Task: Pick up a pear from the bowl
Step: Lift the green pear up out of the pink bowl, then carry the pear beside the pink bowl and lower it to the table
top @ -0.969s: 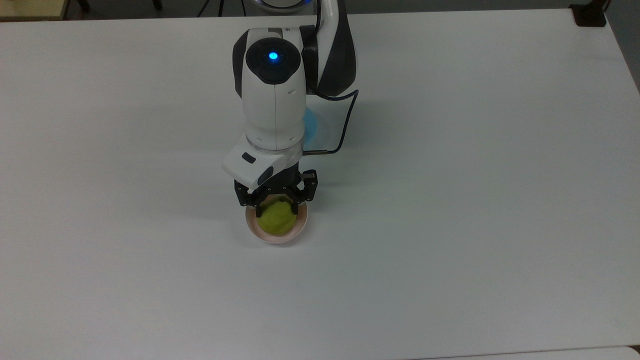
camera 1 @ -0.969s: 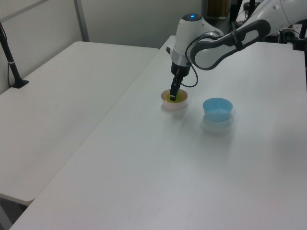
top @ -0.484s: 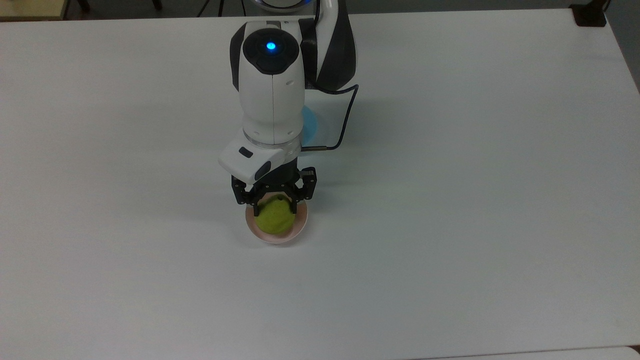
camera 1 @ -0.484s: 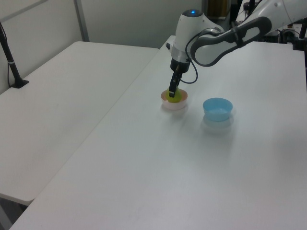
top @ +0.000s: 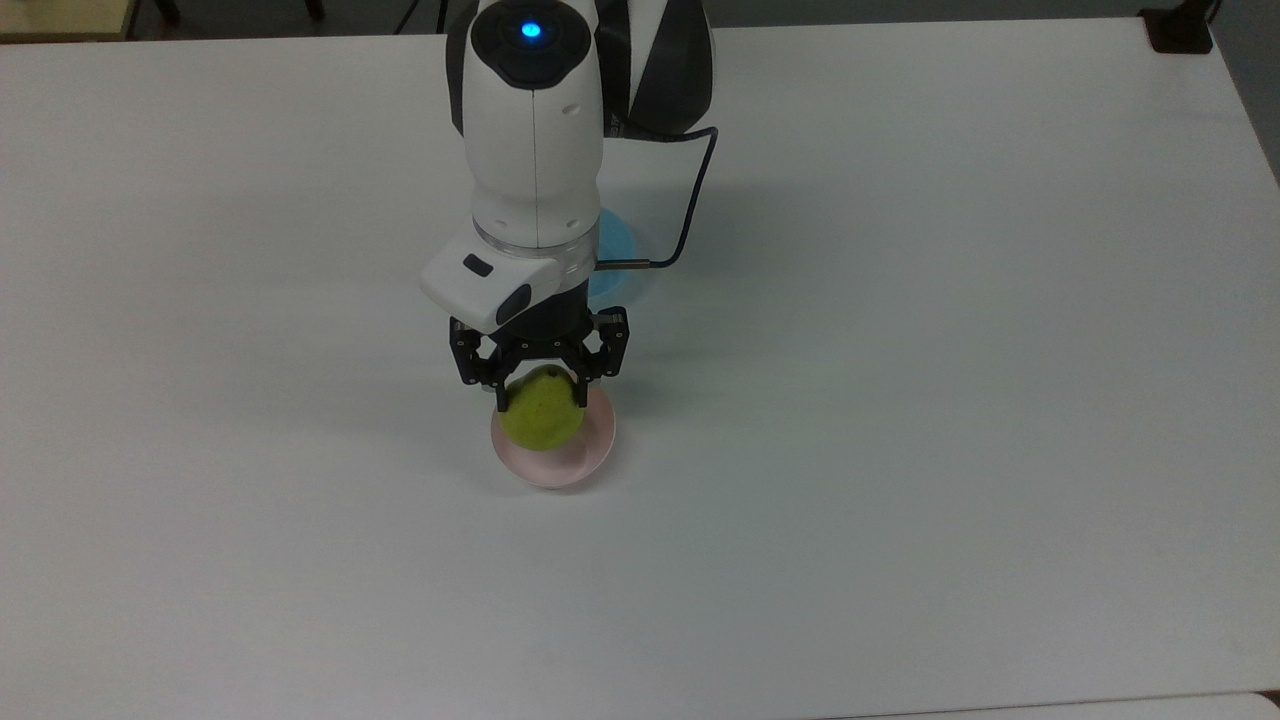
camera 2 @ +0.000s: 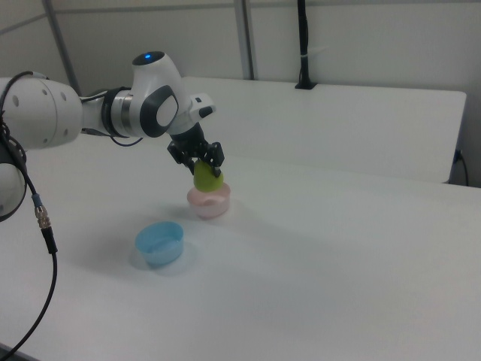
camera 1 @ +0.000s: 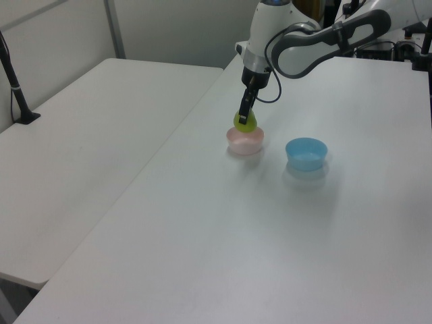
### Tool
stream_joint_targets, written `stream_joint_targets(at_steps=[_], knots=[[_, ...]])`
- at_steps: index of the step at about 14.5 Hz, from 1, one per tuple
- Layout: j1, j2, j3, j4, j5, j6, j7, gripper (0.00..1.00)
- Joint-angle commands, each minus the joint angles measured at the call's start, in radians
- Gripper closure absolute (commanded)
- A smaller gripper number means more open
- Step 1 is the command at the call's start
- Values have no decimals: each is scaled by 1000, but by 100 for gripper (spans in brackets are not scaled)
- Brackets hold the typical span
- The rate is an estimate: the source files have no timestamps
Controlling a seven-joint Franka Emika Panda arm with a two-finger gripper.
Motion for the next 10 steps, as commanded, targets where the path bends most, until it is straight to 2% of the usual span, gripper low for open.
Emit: stream_joint_targets(at_steps=[1, 7, 10], knots=[[-10, -21, -18, 5, -2, -34, -7, 55], [-111, 12, -20, 22, -16, 9, -36, 55], [-153, 54, -20, 23, -17, 90, -44, 55]])
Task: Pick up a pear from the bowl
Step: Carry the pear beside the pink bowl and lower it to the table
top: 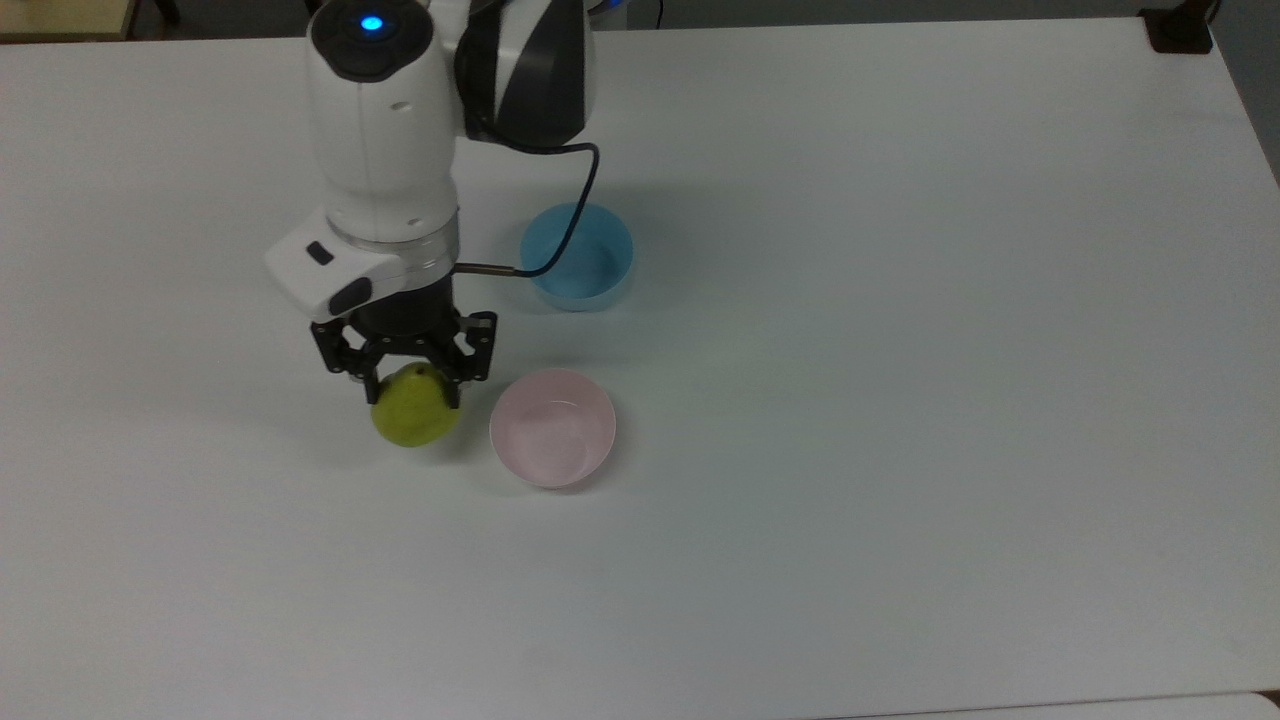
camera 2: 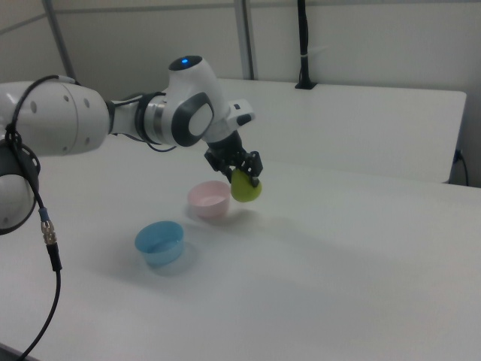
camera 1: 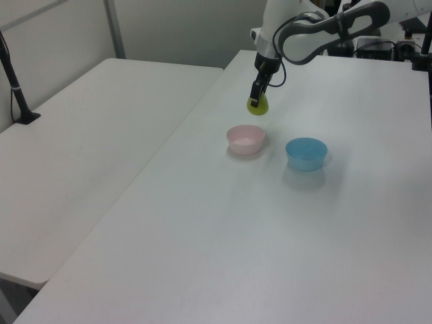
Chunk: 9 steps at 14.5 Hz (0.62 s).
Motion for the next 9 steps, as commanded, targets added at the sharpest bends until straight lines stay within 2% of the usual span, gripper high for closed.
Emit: stream_joint_targets(at_steps=[1, 6, 7, 8, 9], knots=[[-35, 57, -2, 23, -12, 91, -18, 54], [-73, 107, 0, 23, -51, 178, -18, 52], [-73, 110, -2, 23, -51, 178, -18, 46], [-73, 115, -2, 23, -52, 178, -18, 45], [-73, 114, -2, 23, -52, 178, -18, 30]])
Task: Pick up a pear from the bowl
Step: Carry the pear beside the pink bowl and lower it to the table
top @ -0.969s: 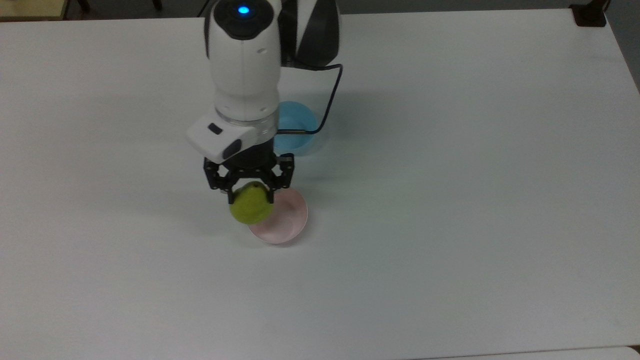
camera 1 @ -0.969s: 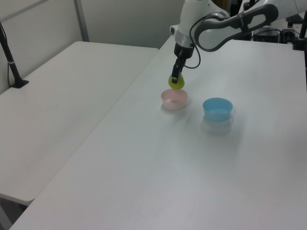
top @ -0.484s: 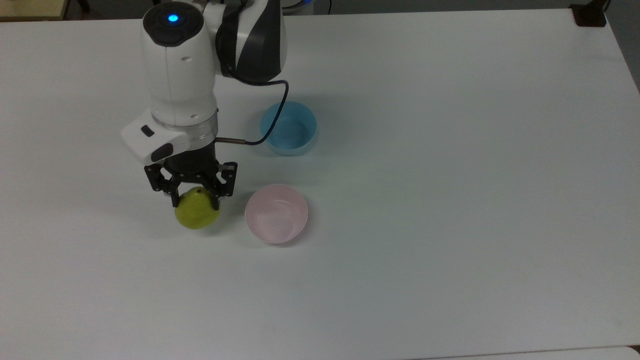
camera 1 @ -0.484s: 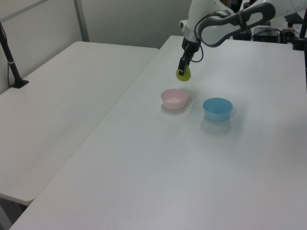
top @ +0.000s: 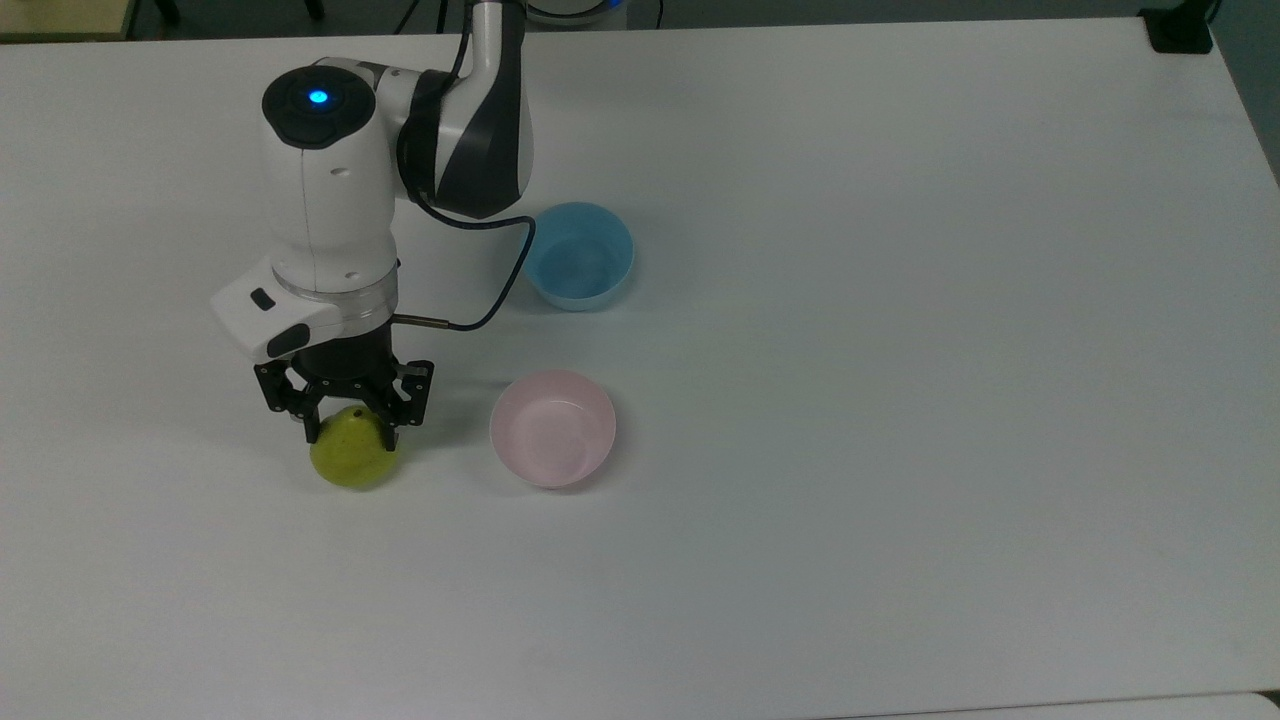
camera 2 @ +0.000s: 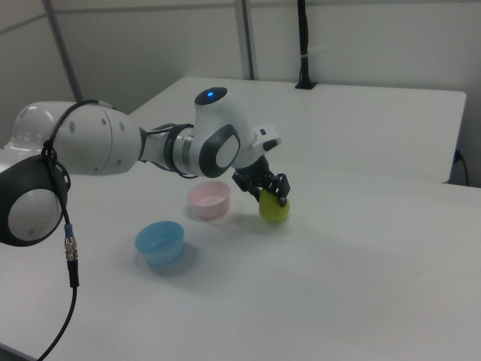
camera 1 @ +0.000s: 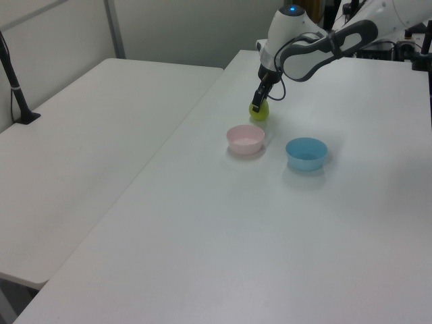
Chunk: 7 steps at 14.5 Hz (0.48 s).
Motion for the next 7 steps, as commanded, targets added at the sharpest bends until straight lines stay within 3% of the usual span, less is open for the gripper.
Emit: stream_joint_targets(at_steps=[1, 2, 7], knots=[[1, 5, -2, 21, -10, 8, -14, 21], [3, 4, -2, 22, -10, 7, -9, 3], [10, -74, 1, 10, -7, -31, -4, 0]])
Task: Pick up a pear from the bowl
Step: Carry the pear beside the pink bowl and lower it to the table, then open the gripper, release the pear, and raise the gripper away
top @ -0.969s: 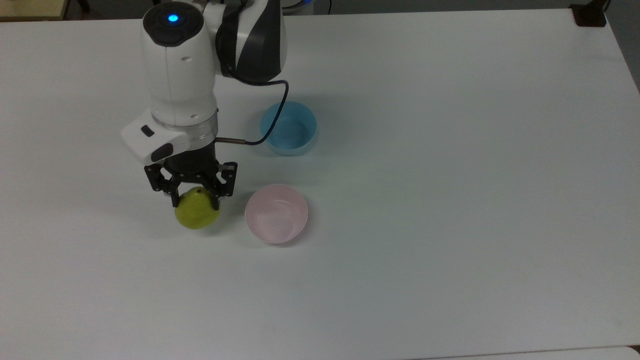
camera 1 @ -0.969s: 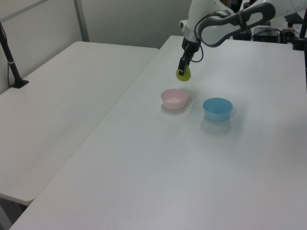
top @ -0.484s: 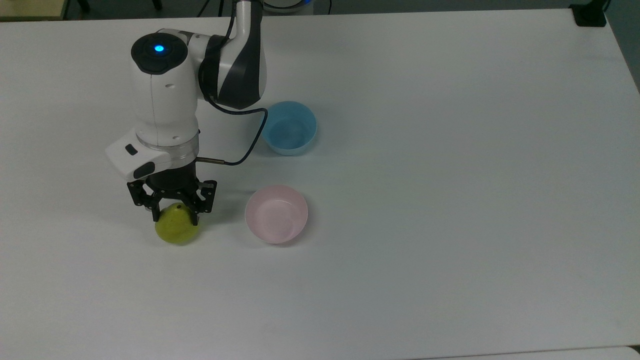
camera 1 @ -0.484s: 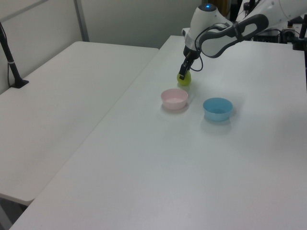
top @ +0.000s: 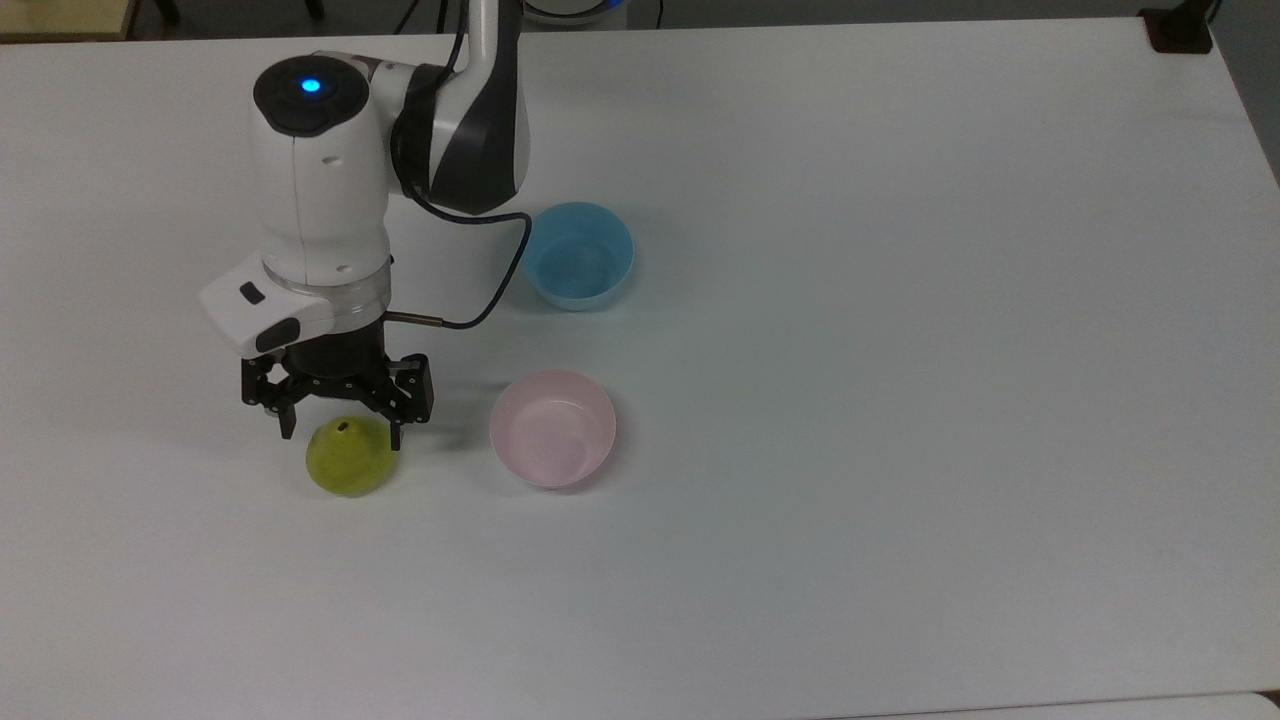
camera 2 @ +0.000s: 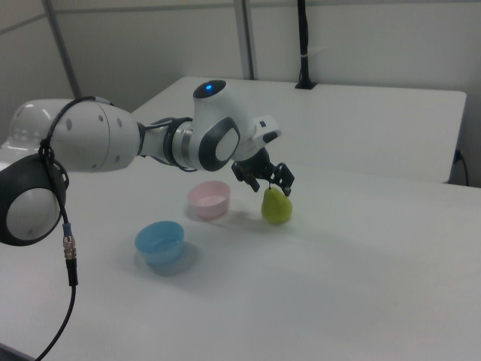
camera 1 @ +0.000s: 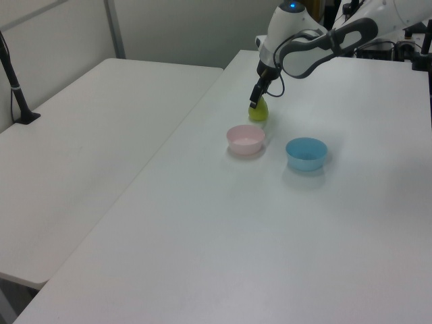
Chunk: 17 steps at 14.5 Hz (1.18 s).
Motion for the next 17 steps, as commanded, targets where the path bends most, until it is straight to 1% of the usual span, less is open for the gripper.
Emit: stream_joint_targets(at_steps=[1, 4, 5, 7, 8, 10, 14, 16, 17], knots=[[15, -89, 3, -18, -7, -79, -1, 0], [47, -164, 11, -18, 4, -230, 1, 0], [64, -202, 14, -18, 8, -304, 7, 0], [101, -264, 14, -18, 8, -424, 63, 0], [130, -300, 14, -21, 10, -491, 120, 0], [153, -348, 14, -23, 10, -582, 165, 0], [204, -456, 8, -49, 15, -737, 203, 0], [224, -506, -1, -67, 44, -795, 203, 0], [222, -531, -1, -76, 60, -818, 203, 0]])
